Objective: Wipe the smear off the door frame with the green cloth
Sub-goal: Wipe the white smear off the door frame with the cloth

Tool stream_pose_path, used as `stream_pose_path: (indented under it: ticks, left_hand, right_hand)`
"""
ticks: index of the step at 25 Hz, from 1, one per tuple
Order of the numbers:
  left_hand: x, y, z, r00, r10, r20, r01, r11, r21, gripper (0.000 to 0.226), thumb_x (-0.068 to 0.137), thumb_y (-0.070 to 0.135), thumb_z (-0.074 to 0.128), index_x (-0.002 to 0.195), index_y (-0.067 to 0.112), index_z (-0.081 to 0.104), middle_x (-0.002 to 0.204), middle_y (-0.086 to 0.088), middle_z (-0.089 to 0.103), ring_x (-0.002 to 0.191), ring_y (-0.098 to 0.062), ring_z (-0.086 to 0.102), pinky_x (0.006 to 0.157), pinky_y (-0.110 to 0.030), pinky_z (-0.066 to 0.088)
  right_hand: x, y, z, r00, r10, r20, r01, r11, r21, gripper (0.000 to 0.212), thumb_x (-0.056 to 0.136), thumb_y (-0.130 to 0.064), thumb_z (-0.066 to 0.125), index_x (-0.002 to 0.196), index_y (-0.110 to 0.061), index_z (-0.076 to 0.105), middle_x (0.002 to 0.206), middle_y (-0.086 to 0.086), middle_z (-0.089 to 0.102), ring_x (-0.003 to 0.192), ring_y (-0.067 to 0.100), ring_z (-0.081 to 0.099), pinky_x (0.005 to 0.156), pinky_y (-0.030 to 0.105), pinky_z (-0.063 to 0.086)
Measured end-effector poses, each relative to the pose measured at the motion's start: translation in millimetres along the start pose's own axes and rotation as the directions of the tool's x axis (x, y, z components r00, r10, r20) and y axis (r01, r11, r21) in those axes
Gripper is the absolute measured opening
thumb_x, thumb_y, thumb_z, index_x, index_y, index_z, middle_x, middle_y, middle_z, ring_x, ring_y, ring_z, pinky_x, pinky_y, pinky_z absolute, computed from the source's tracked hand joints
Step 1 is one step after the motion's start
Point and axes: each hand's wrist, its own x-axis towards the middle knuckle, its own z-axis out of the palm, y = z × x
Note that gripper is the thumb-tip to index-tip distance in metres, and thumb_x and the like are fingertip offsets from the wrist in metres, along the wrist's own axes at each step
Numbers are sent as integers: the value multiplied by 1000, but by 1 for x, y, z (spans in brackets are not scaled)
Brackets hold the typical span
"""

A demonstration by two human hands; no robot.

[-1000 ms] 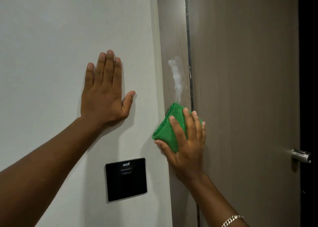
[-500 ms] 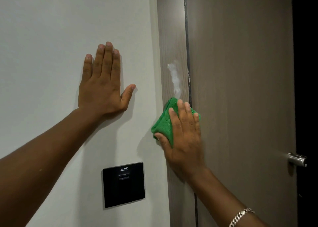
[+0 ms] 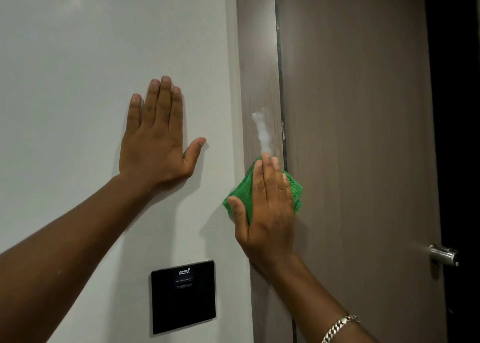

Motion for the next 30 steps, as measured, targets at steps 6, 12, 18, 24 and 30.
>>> stream_pose_path:
  ticks: [6,12,18,24,30]
  left_hand:
    - [-1,0,-2,1000,-2,15,2,1000,10,90,91,62,20,154,3,-5,165,-17,-6,153,-30,-7,124,-52,5]
    - [-1,0,-1,1000,-5,9,4,1000,10,89,91,61,22,154,4,-4,166,-16,-5,153,-29,-7,124,-51,5]
    - [2,2,-2,1000,-3,18,2,1000,15,88,91,59,23,154,3,-3,165,-17,-5,153,-30,-7,124,-53,7]
    - [9,3,-2,1000,-23,11,23,1000,8,88,90,60,20,154,4,-2,166,-16,-5,153,-29,-7,124,-52,5]
    - [8,4,-5,1000,-23,20,23,1000,-12,88,91,59,22,154,3,-2,165,-17,-5,153,-29,-7,124,-52,4]
  right_hand:
    - [5,32,-11,958,-283,37,284,958,-29,77,96,-57,50,150,-3,37,160,13,35,153,27,26,125,48,26]
    - [24,26,-2,970,-242,-11,243,970,25,79,97,-60,46,153,-6,31,163,10,30,155,24,23,127,42,21]
    - [55,42,-12,962,-271,41,272,962,-13,82,93,-63,43,154,-10,28,165,9,25,156,25,17,126,51,20]
    - [64,37,-3,960,-278,11,278,960,8,80,96,-61,41,155,-9,25,165,11,25,156,24,16,127,46,20]
    - [88,36,-8,985,-171,-6,171,985,29,79,94,-58,46,154,-8,28,165,11,26,155,26,18,127,50,19]
